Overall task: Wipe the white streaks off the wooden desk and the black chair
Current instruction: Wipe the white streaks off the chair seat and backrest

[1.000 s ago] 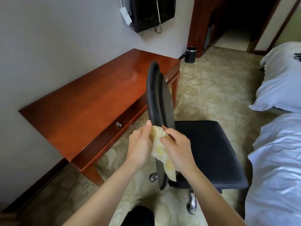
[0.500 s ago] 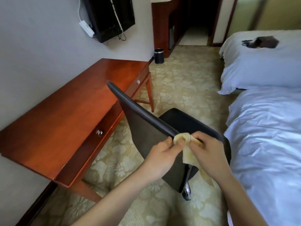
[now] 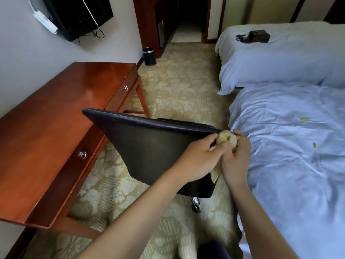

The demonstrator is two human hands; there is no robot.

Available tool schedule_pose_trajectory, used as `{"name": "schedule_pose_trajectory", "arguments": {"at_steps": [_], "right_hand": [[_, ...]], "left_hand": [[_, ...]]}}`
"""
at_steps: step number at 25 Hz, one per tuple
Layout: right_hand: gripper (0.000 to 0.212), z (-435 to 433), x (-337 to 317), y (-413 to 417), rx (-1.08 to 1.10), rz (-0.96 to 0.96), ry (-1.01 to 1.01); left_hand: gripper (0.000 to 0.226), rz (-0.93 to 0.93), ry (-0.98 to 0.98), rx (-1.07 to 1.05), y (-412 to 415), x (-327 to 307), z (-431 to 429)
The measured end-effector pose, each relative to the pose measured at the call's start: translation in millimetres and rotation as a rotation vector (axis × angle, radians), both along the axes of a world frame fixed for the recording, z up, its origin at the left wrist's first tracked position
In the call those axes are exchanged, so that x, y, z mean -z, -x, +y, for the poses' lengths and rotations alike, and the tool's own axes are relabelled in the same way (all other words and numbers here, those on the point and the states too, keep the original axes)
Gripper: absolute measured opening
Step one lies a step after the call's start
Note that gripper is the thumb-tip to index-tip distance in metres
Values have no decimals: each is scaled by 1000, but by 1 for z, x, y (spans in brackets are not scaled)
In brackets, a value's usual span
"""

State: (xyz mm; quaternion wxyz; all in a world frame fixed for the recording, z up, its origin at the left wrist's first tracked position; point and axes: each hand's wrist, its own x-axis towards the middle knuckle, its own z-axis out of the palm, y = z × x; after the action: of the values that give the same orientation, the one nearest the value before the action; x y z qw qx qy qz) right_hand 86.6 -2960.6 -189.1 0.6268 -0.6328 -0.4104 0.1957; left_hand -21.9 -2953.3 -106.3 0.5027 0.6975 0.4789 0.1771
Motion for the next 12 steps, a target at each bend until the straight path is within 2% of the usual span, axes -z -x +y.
{"name": "schedule_pose_trajectory", "arguments": {"at_steps": [3, 6, 9, 12], "right_hand": [[13, 12, 0, -19, 70, 26, 1], [16, 24, -4, -41, 78, 113, 26], [15, 44, -6, -80, 50, 115, 112], [13, 67, -9, -122, 24, 67, 179]], "left_hand": [[42, 164, -345, -131, 10, -14, 19], [42, 430, -587, -93, -1, -25, 47], [42, 644, -603, 32, -25, -29, 75], [40, 747, -479, 61, -45, -30, 92]]}}
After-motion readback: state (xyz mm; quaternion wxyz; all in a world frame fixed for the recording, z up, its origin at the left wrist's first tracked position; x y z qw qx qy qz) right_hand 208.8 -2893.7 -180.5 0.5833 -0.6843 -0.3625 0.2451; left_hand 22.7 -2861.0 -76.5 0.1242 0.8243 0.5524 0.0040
